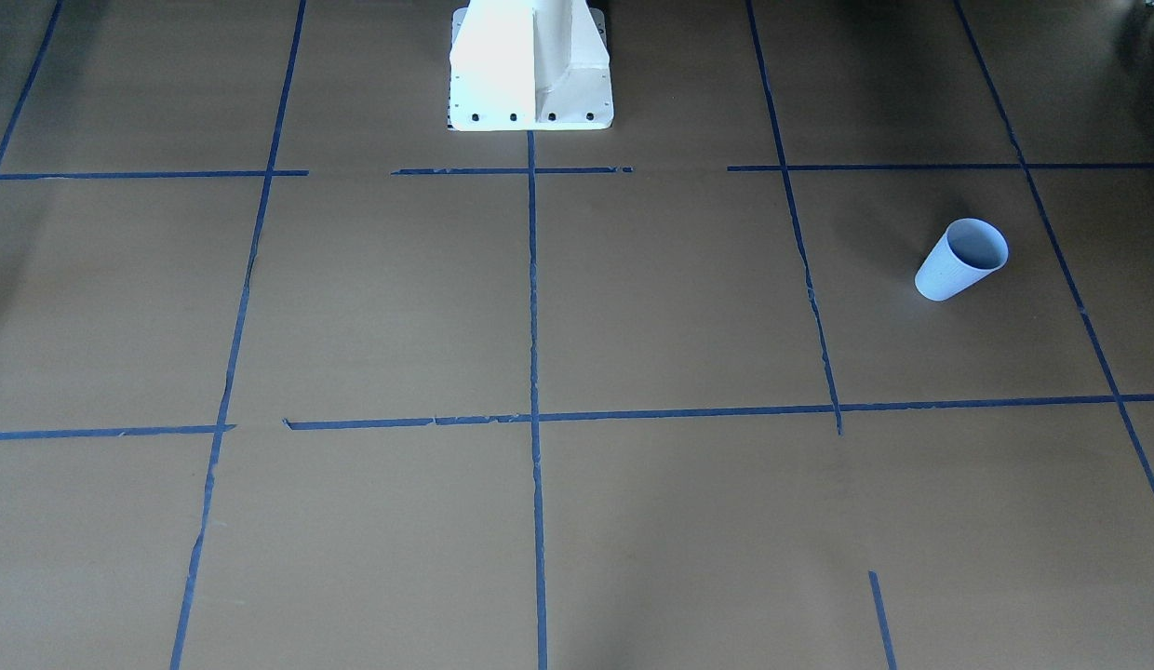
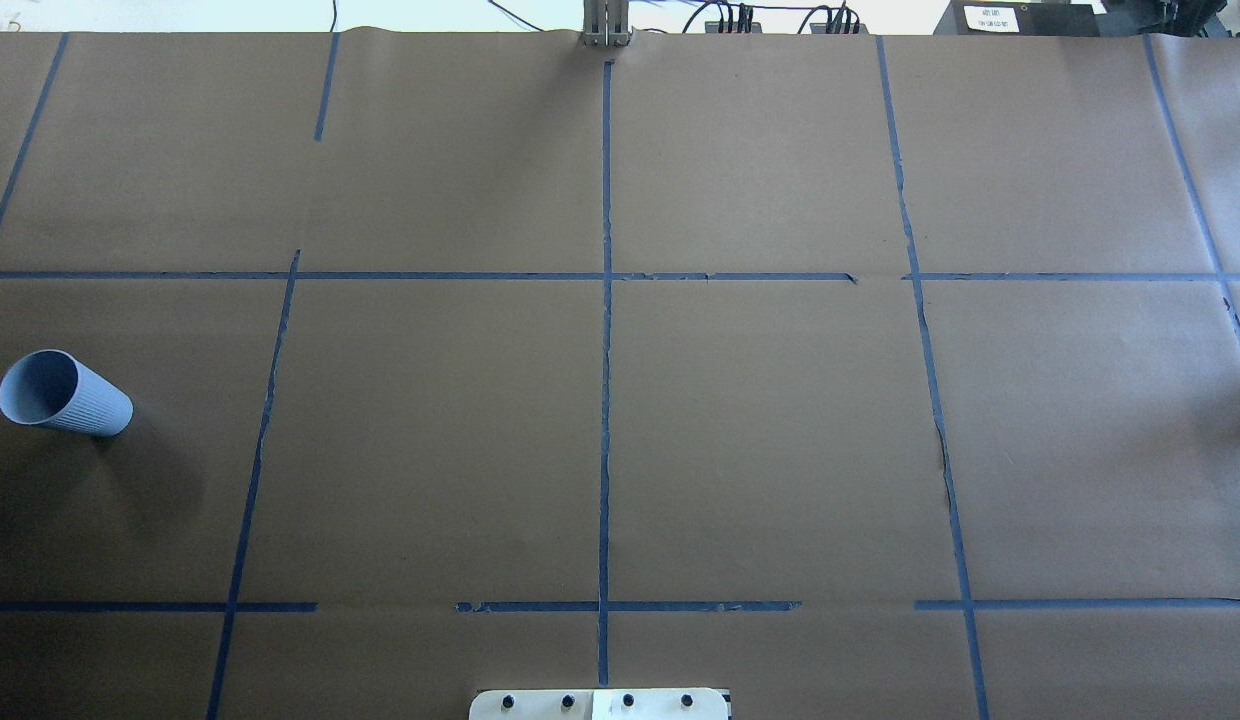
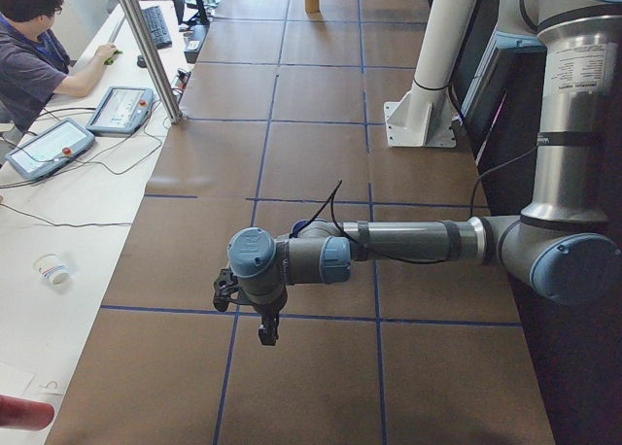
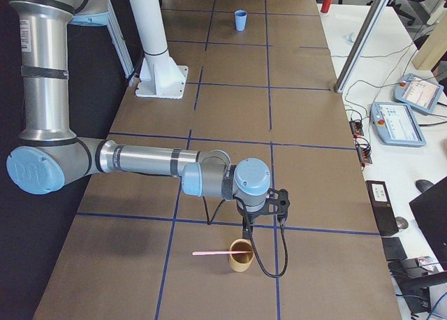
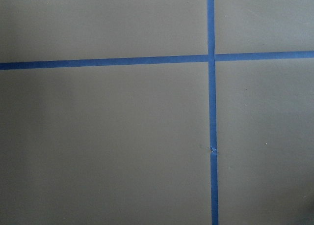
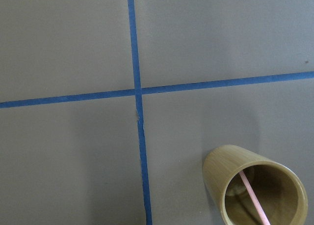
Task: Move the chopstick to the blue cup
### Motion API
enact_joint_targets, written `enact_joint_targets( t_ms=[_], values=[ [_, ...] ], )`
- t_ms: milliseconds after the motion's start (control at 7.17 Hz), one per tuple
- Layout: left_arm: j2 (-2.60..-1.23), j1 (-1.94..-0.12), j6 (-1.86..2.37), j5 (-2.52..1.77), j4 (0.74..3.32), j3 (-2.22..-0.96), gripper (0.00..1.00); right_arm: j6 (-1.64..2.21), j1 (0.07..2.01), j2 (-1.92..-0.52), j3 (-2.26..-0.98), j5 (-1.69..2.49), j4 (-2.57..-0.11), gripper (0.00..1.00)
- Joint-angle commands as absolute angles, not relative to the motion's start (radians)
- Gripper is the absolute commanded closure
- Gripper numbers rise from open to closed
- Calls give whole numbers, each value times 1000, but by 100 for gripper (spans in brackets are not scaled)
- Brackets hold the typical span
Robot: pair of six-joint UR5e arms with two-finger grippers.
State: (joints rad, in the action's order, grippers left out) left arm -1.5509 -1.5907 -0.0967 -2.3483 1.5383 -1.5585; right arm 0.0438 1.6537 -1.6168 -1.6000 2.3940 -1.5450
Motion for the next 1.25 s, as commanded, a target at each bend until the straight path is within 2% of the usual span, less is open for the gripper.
enact_joint_targets(
  t_ms=[0,836,1115],
  values=[
    [-1551,-1591,-97,-2349,1542,-1559,0,52,1652,-1617,-1601,2393,-1545,0],
    [-1543,-1591,-97,-2358,1551,-1566,0,54,1652,-1617,-1601,2402,-1536,0],
    [-1537,-1591,-83,-2359,1549,-1646,0,54,1652,-1617,-1601,2402,-1534,0]
  ],
)
